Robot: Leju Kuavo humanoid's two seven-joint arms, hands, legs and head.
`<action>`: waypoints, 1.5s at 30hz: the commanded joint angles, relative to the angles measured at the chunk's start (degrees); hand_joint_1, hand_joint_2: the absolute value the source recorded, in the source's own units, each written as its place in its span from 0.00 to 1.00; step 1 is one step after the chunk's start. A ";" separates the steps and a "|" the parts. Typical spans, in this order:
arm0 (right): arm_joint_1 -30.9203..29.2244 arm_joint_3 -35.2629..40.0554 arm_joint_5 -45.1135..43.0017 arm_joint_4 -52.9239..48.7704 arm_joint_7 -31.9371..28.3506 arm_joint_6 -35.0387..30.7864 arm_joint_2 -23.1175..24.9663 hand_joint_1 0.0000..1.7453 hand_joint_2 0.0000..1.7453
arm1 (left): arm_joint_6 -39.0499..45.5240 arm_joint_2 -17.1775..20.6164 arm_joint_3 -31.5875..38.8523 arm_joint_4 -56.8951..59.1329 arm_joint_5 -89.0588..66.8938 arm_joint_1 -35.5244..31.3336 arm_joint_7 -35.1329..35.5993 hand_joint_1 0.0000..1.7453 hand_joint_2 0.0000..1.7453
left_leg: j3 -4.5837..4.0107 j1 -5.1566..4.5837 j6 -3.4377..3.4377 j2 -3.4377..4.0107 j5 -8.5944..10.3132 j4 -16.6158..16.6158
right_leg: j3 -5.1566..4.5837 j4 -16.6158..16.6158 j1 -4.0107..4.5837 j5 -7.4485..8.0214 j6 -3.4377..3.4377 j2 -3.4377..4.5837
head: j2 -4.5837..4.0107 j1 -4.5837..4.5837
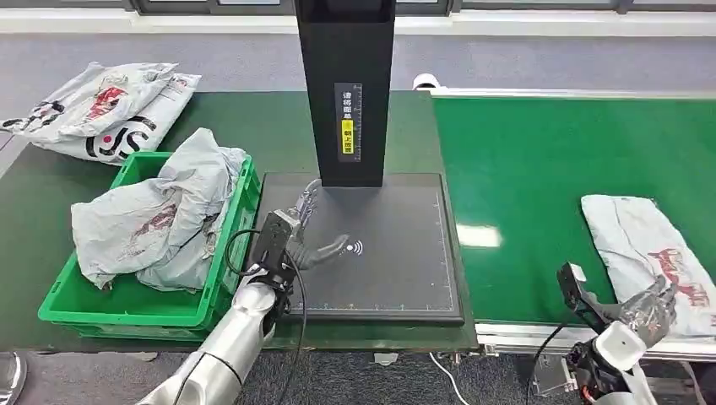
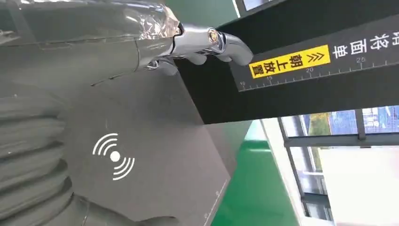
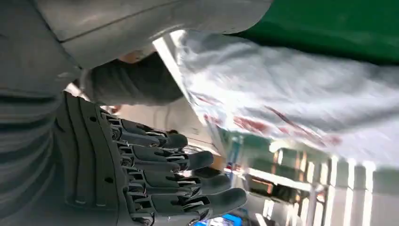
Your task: Moved the parcel from conveyor to table for the left to box.
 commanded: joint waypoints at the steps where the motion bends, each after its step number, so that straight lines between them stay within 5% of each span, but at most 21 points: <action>1: -1.96 2.00 -0.40 8.02 0.50 3.68 -2.53 0.00 1.00 | 0.41 2.03 -4.09 4.23 -0.02 -1.97 0.24 0.00 1.00 | 0.23 0.05 -0.03 0.15 -0.04 -0.10 | 0.22 -0.15 0.07 0.00 -0.08 0.06 | -0.02 0.00; 34: -2.37 2.33 -2.20 8.85 0.05 10.04 -3.30 0.00 1.00 | 2.44 2.67 -3.13 2.20 0.79 1.04 1.40 0.00 1.00 | 0.20 0.02 -0.03 0.19 -0.06 -0.08 | 0.20 -0.09 0.04 -0.03 -0.05 0.10 | 0.00 0.00; 35: -2.45 1.90 -2.17 9.23 -0.64 13.25 -3.24 1.00 1.00 | 2.21 2.79 -3.26 2.36 0.81 0.89 1.42 0.00 1.00 | 0.11 0.01 -0.02 0.13 -0.03 -0.05 | 0.13 -0.07 0.03 -0.01 -0.03 0.07 | 0.00 0.00; 45: -3.27 -0.13 -3.45 8.65 -3.17 15.15 -1.74 1.00 1.00 | 2.30 3.43 -2.35 2.00 1.24 0.98 1.23 0.00 1.00 | 0.22 0.05 -0.02 0.21 -0.03 -0.12 | 0.25 -0.17 0.08 0.01 -0.05 0.10 | 0.00 0.00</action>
